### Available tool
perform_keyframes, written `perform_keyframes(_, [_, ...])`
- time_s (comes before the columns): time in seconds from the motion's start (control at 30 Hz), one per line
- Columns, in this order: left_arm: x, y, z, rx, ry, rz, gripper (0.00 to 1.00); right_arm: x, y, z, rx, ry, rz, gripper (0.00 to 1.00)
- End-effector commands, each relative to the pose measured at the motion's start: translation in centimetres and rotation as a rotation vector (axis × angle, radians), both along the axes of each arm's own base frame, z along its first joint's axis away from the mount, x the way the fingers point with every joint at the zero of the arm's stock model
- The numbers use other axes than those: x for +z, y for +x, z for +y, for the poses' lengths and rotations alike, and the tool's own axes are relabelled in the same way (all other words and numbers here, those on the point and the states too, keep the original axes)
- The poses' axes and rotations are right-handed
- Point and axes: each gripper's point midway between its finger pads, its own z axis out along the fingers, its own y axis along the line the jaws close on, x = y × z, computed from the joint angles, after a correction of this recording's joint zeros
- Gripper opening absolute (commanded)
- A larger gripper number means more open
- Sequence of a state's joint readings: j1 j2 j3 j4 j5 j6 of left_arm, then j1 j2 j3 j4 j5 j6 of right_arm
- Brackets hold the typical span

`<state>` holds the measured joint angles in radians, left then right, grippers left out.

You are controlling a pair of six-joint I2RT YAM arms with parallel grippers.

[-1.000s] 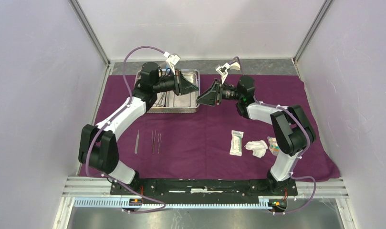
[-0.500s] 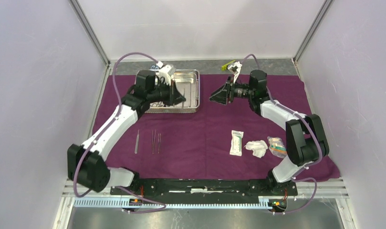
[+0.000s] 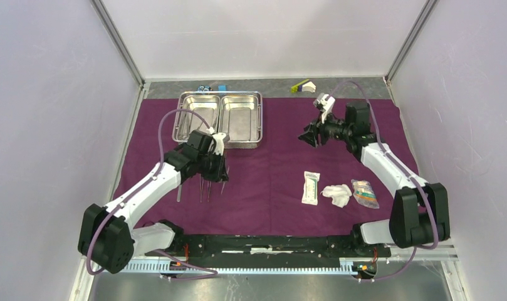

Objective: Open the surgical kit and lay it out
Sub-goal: Place the medical item in the surgical kit.

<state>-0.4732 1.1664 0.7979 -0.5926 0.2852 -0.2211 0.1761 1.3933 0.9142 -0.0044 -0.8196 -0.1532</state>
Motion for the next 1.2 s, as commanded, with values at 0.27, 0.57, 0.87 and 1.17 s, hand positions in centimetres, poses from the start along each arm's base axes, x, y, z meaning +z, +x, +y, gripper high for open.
perform_keyframes(0.27, [-3.8,-0.2,2.8,0.223,0.157,0.188,0.03,-2.5,-2.4,-6.0,-0.114,-0.233,-0.125,0.53])
perform_keyframes(0.57, [-5.2,0.3,3.6,0.301,0.174,0.253,0.03,-3.4,-2.9,-7.0,-0.135,-0.225,-0.113,0.53])
perform_keyframes(0.87, [-6.4,0.5,4.5,0.335,0.188,0.275,0.05,-3.4,-3.4,-7.3,-0.133,-0.184,-0.109,0.53])
perform_keyframes(1.17, [-7.0,0.8,4.7,0.335,0.199,0.279,0.05,-2.9,-3.5,-7.5,-0.134,-0.157,-0.114,0.53])
